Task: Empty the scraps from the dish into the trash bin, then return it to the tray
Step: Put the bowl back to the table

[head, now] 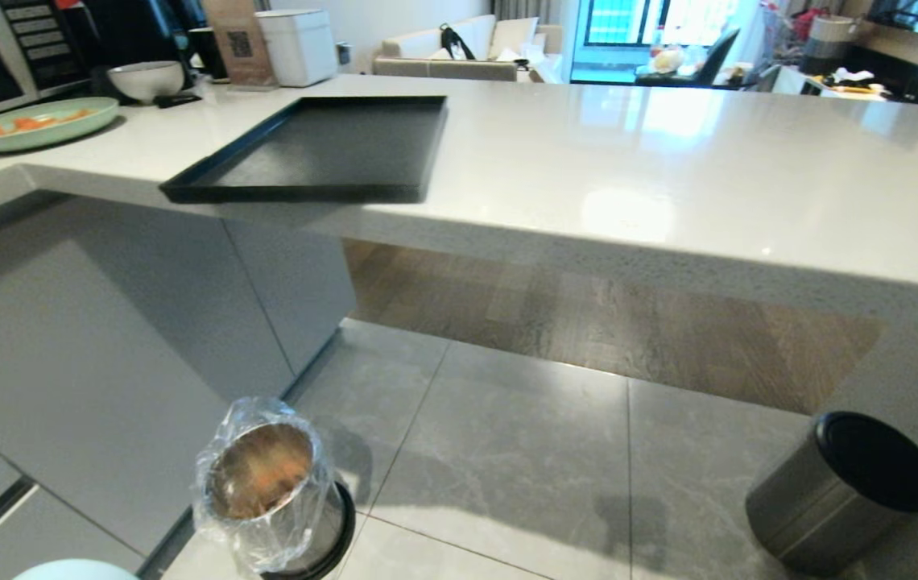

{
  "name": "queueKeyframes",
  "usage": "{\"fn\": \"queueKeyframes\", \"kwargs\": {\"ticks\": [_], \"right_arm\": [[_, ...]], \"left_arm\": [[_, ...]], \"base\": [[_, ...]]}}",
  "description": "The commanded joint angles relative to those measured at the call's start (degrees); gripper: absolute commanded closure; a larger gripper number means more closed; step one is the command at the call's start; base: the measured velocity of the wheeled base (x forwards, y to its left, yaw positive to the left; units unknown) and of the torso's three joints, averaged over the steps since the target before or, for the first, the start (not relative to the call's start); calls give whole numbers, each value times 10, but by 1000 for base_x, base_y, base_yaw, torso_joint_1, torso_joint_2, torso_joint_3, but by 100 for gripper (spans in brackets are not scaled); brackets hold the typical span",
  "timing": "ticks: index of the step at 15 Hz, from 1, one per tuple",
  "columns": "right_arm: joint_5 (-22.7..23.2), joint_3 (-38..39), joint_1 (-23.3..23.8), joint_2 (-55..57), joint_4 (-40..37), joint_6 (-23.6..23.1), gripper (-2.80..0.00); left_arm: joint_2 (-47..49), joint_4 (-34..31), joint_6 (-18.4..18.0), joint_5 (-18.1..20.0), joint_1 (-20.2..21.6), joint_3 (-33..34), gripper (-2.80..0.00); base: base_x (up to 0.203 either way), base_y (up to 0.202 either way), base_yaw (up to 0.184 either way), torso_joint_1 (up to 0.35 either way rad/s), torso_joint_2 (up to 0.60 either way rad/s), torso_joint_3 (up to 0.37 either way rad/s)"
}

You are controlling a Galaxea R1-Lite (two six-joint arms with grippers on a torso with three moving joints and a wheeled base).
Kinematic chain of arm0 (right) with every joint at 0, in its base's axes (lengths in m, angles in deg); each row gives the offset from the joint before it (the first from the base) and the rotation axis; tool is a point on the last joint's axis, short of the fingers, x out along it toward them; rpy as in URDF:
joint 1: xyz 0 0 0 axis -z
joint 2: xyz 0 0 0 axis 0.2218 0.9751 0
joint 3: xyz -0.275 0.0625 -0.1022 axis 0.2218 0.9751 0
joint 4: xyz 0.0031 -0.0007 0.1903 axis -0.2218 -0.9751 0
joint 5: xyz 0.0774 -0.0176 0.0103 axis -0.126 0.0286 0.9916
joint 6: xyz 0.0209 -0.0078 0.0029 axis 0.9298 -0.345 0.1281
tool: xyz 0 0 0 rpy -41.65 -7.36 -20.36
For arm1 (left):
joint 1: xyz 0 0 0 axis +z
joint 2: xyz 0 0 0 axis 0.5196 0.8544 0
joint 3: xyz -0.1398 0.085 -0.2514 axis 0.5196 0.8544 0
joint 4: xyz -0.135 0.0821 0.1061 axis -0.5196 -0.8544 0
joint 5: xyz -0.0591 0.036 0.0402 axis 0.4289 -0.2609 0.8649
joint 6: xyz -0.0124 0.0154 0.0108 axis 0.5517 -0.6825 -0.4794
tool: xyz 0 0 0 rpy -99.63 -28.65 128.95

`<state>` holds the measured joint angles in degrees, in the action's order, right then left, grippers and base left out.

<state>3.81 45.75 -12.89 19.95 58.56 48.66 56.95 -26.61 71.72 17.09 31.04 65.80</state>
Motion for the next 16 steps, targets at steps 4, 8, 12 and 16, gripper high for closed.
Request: {"fn": "queueKeyframes", "kwargs": {"ticks": [4, 8, 12, 16], "right_arm": [[0, 0, 0, 0, 0, 0, 0], [0, 0, 0, 0, 0, 0, 0], [0, 0, 0, 0, 0, 0, 0], [0, 0, 0, 0, 1, 1, 0]], "left_arm": [[0, 0, 0, 0, 0, 0, 0], [0, 0, 0, 0, 0, 0, 0], [0, 0, 0, 0, 0, 0, 0], [0, 0, 0, 0, 0, 0, 0]], "base": [[0, 7, -124, 2, 3, 3], [0, 0, 0, 0, 0, 0], [0, 0, 0, 0, 0, 0], [0, 0, 0, 0, 0, 0]]}}
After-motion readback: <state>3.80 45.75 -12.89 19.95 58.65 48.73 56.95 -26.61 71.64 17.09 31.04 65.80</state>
